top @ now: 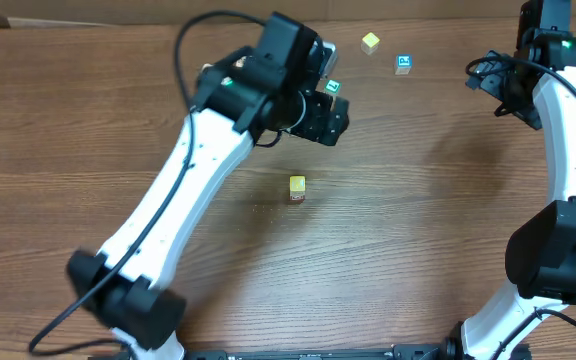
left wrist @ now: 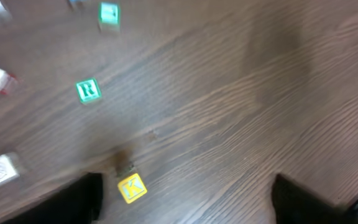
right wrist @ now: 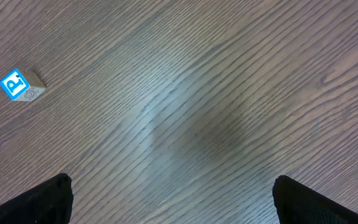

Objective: Form a tower
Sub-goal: 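Swing the left arm over the block stack at table center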

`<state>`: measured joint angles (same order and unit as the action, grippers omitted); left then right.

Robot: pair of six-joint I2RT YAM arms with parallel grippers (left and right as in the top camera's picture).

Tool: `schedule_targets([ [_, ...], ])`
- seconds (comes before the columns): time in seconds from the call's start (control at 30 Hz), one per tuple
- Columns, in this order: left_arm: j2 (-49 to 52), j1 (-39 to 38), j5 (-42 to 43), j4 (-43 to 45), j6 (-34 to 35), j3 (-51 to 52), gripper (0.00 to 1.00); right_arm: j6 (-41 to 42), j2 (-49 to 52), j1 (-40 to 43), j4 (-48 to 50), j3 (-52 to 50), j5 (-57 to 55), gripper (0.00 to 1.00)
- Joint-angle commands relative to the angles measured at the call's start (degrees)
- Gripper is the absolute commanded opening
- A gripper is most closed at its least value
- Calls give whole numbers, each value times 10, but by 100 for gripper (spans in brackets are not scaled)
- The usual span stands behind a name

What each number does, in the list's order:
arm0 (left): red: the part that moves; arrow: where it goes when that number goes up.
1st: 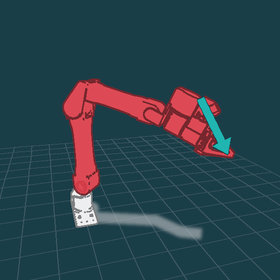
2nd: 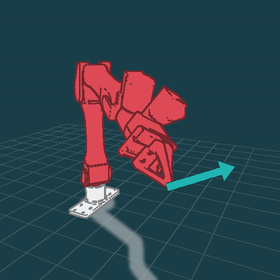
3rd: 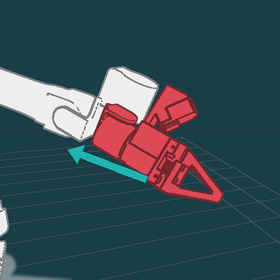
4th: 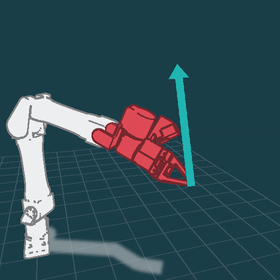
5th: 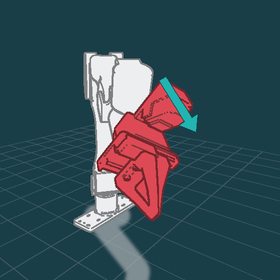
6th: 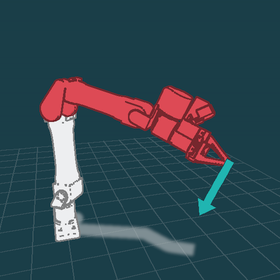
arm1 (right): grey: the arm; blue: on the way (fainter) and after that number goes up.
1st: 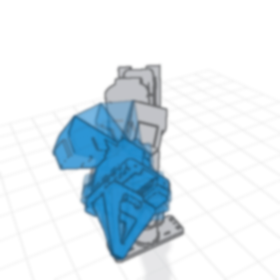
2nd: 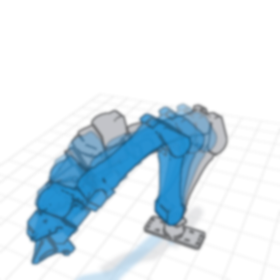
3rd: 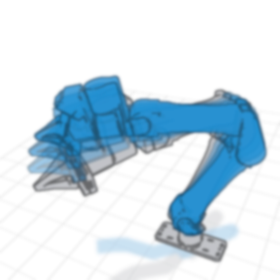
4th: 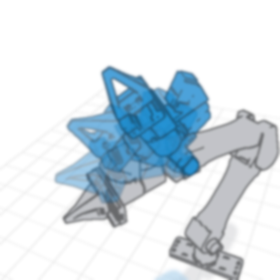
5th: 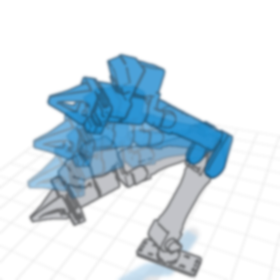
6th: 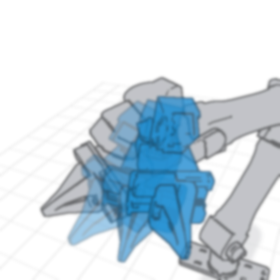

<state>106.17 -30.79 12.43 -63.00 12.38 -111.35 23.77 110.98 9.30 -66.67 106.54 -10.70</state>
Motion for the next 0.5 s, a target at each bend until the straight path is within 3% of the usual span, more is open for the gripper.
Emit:
schedule_targets([
  [0.0, 55, -4, 19, -4, 65, -9, 44, 0, -4, 1, 2, 3, -2, 100],
  [0.07, 81, -5, -3, -16, 150, -9, 42, 0, -4, 1, 2, 3, -2, 100],
  [0.17, 115, -10, -120, -45, 245, -9, 52, 0, -4, 1, 2, 3, -2, 100],
  [0.3, 149, -19, -156, -62, 253, -9, 62, 0, -4, 1, 2, 3, -2, 100],
  [0.47, 187, -34, -155, -77, 254, -9, 65, 0, -4, 1, 2, 3, -2, 100],
])
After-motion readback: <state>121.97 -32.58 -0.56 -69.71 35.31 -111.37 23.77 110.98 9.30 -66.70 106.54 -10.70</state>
